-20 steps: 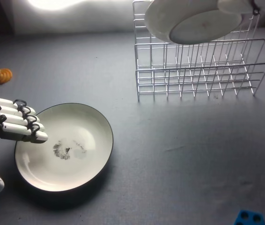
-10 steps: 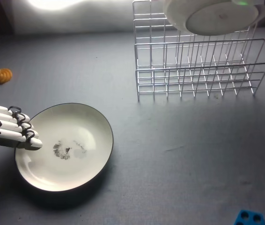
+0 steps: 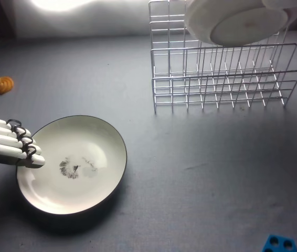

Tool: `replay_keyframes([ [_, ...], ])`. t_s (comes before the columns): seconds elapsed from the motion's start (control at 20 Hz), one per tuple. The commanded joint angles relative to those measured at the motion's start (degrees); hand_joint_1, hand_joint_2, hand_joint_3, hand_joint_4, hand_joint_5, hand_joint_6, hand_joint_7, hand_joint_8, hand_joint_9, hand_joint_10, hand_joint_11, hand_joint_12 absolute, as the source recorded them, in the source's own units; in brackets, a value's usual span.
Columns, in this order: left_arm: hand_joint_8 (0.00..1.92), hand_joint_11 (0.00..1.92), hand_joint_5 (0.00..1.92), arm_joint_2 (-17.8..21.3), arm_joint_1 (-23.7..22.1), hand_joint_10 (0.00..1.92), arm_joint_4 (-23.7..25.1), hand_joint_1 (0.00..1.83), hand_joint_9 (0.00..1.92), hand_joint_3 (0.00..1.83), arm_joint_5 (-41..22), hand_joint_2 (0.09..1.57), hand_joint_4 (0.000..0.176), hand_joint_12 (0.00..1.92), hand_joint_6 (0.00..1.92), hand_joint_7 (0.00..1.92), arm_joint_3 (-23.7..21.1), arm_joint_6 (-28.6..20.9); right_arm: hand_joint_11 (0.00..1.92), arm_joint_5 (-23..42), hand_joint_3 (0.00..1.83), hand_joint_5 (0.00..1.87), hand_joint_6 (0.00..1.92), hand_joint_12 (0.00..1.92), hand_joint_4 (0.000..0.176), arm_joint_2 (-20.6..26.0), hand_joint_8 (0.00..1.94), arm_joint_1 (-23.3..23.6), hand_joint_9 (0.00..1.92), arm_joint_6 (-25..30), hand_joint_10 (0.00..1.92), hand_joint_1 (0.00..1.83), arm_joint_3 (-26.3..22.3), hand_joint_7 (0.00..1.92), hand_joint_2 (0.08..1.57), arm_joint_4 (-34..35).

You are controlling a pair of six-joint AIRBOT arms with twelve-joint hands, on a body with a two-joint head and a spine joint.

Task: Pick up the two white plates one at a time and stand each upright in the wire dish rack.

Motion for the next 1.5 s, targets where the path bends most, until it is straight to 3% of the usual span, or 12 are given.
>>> replay_keyframes([
  [0.0,0.0,0.0,0.04,-0.05,-0.41,0.0,-2.48,0.0,0.01,0.0,-1.05,1.06,0.0,0.0,0.0,0.03,0.04,-0.13,0.72,9.48,0.0,0.97,1.01,1.01,0.024,0.32,0.88,0.64,1.21,4.88,0.0,1.22,0.52,1.04,1.1,-2.34],
  [0.15,0.01,0.01,0.05,-0.44,-0.63,0.01,-2.48,0.0,0.03,0.0,-0.72,1.06,0.0,0.0,0.01,0.04,0.15,-0.13,0.76,11.6,0.0,1.01,0.94,0.98,0.018,-0.31,0.8,-0.05,1.24,15.58,0.02,1.23,2.14,1.1,1.09,-11.95],
  [0.45,0.0,0.0,0.05,-0.76,-0.67,0.0,-2.48,0.0,0.01,0.0,-0.38,1.07,0.0,0.0,0.0,0.04,0.2,-0.13,0.71,10.18,0.0,0.98,1.0,0.98,0.024,-2.07,0.84,-0.37,1.21,21.51,0.0,1.23,5.38,1.07,1.1,-12.44],
  [0.95,0.01,0.01,0.08,-0.72,-0.53,0.01,-2.49,0.0,0.04,0.0,-0.55,1.06,0.0,0.01,0.01,0.07,0.21,-0.13,0.69,9.23,0.0,0.94,1.04,1.0,0.016,-6.47,0.87,-1.25,1.19,22.4,0.0,1.22,9.78,1.06,1.11,-9.26],
  [1.45,0.0,0.0,0.05,-0.02,-0.47,0.0,-2.48,0.0,0.02,0.0,-1.35,1.07,0.0,0.0,0.0,0.05,-0.09,-1.51,0.71,11.15,0.0,0.98,1.0,0.99,0.02,-9.57,0.84,-3.8,1.2,22.41,0.0,1.23,13.23,1.07,1.1,-6.24],
])
